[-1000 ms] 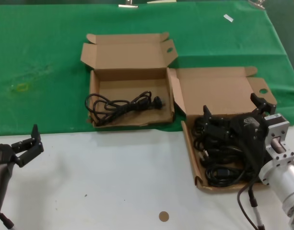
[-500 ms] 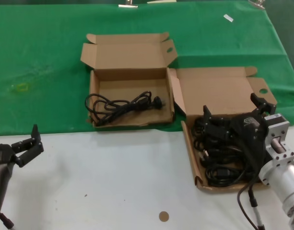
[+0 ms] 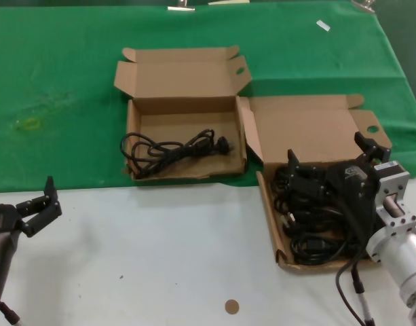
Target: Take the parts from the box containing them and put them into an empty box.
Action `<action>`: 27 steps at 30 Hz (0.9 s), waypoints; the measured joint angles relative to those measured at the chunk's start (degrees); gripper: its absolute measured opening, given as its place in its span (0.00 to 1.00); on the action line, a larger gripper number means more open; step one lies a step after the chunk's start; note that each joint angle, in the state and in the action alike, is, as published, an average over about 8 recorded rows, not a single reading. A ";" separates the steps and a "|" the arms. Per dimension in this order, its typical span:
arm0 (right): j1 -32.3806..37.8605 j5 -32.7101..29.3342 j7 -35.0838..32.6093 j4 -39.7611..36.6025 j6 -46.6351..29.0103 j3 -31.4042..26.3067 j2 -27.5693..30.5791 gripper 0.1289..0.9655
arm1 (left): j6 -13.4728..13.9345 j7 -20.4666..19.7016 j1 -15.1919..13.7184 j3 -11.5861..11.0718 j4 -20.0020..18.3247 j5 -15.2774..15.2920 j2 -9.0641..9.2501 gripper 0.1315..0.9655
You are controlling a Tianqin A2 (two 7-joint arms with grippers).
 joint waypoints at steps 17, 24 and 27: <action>0.00 0.00 0.00 0.00 0.00 0.00 0.00 1.00 | 0.00 0.00 0.00 0.00 0.00 0.00 0.00 1.00; 0.00 0.00 0.00 0.00 0.00 0.00 0.00 1.00 | 0.00 0.00 0.00 0.00 0.00 0.00 0.00 1.00; 0.00 0.00 0.00 0.00 0.00 0.00 0.00 1.00 | 0.00 0.00 0.00 0.00 0.00 0.00 0.00 1.00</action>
